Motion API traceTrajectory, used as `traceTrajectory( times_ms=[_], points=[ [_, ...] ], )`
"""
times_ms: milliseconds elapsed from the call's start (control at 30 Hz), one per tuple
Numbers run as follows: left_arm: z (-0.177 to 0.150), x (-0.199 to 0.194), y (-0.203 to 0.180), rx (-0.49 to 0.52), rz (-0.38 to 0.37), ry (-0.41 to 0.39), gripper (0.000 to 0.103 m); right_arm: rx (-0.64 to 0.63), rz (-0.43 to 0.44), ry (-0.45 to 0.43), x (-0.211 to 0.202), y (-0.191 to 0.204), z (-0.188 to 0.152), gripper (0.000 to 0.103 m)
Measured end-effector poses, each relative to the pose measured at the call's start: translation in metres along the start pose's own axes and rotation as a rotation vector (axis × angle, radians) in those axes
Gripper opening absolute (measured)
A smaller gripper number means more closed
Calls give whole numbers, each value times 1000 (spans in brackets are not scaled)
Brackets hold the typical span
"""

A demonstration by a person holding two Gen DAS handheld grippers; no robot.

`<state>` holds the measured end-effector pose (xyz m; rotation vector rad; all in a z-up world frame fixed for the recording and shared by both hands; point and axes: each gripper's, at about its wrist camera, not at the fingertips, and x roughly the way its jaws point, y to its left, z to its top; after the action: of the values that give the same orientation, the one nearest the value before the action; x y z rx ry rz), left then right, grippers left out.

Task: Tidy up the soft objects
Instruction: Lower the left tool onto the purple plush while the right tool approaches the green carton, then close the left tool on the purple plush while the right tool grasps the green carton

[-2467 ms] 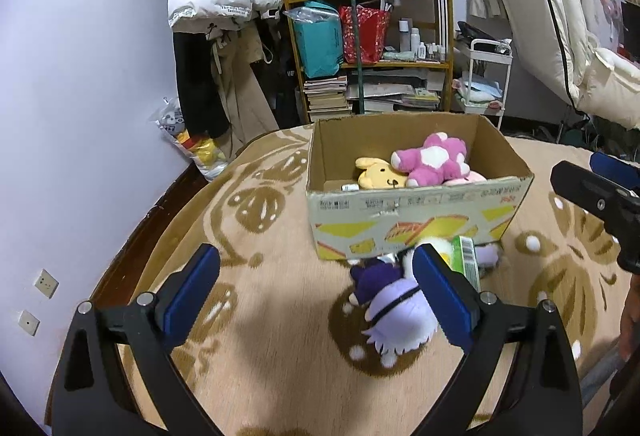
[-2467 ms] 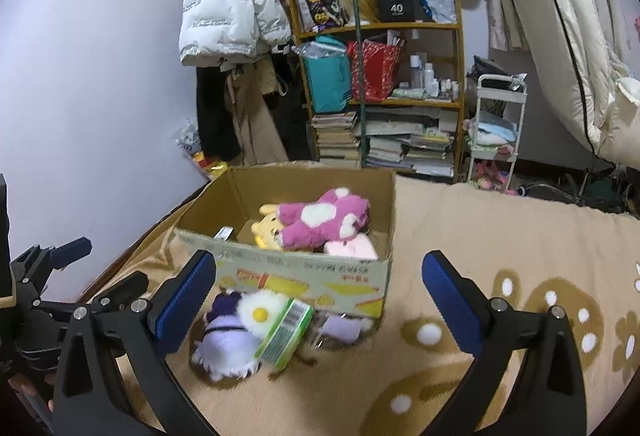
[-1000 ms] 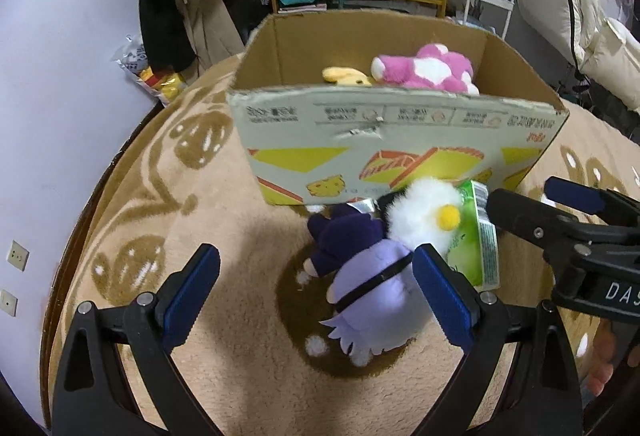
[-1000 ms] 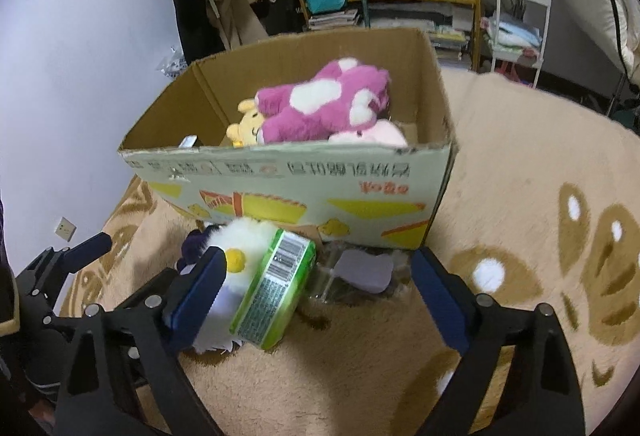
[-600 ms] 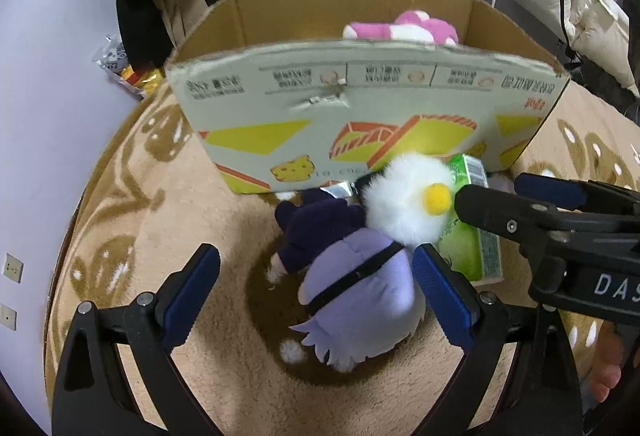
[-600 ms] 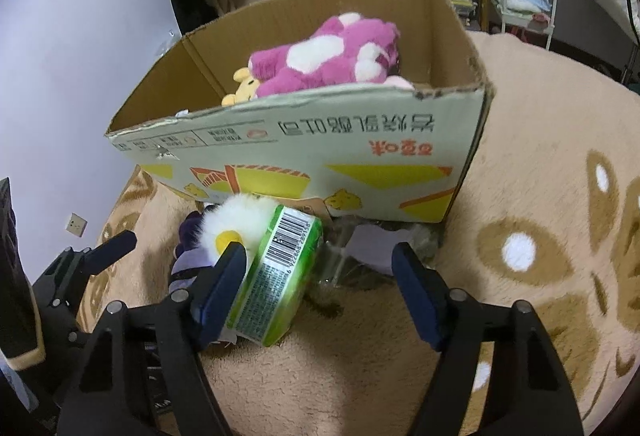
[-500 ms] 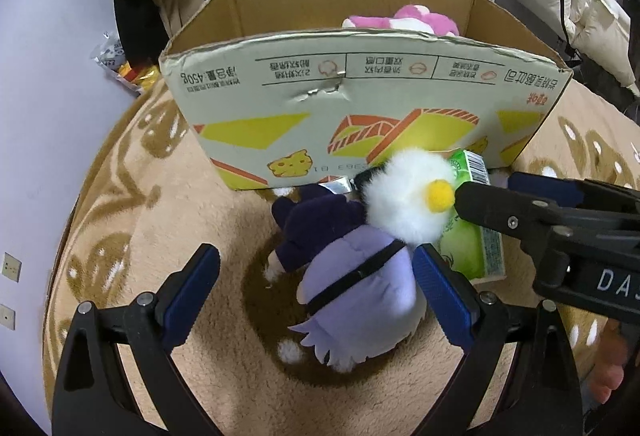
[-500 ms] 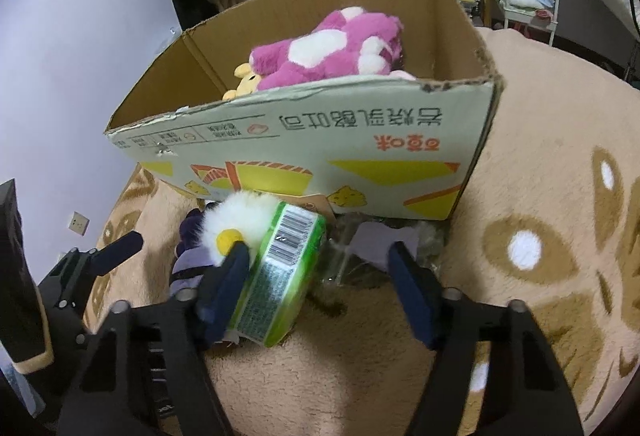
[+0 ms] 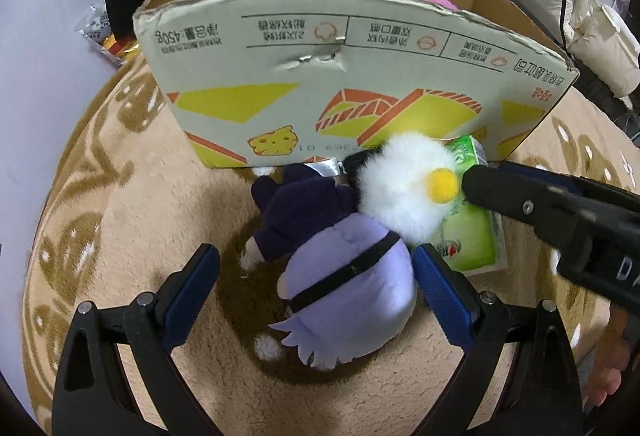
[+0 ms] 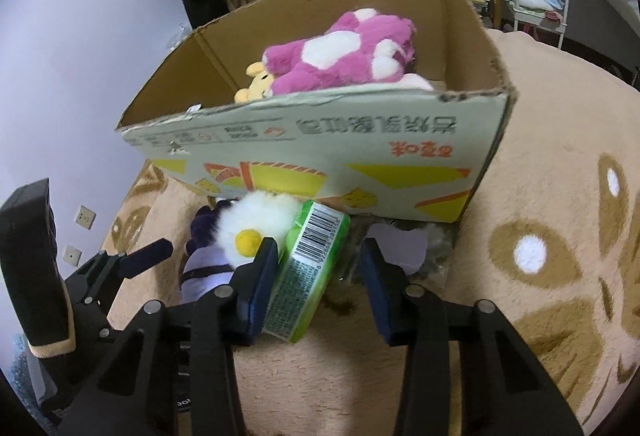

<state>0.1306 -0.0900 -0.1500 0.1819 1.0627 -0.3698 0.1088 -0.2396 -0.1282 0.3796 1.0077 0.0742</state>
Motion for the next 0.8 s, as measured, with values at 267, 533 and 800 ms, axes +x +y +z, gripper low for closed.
traceTrajectory(
  times_ms=[267, 533, 800],
  points=[
    [-1, 9, -5, 27, 11, 17, 96, 9, -1, 12, 3, -1, 1, 45],
    [-1, 13, -3, 10, -3, 29, 96, 3, -20, 13, 5, 3, -2, 45],
    [0, 18, 1, 13, 6, 29, 97, 10, -20, 13, 6, 2, -2, 45]
  ],
)
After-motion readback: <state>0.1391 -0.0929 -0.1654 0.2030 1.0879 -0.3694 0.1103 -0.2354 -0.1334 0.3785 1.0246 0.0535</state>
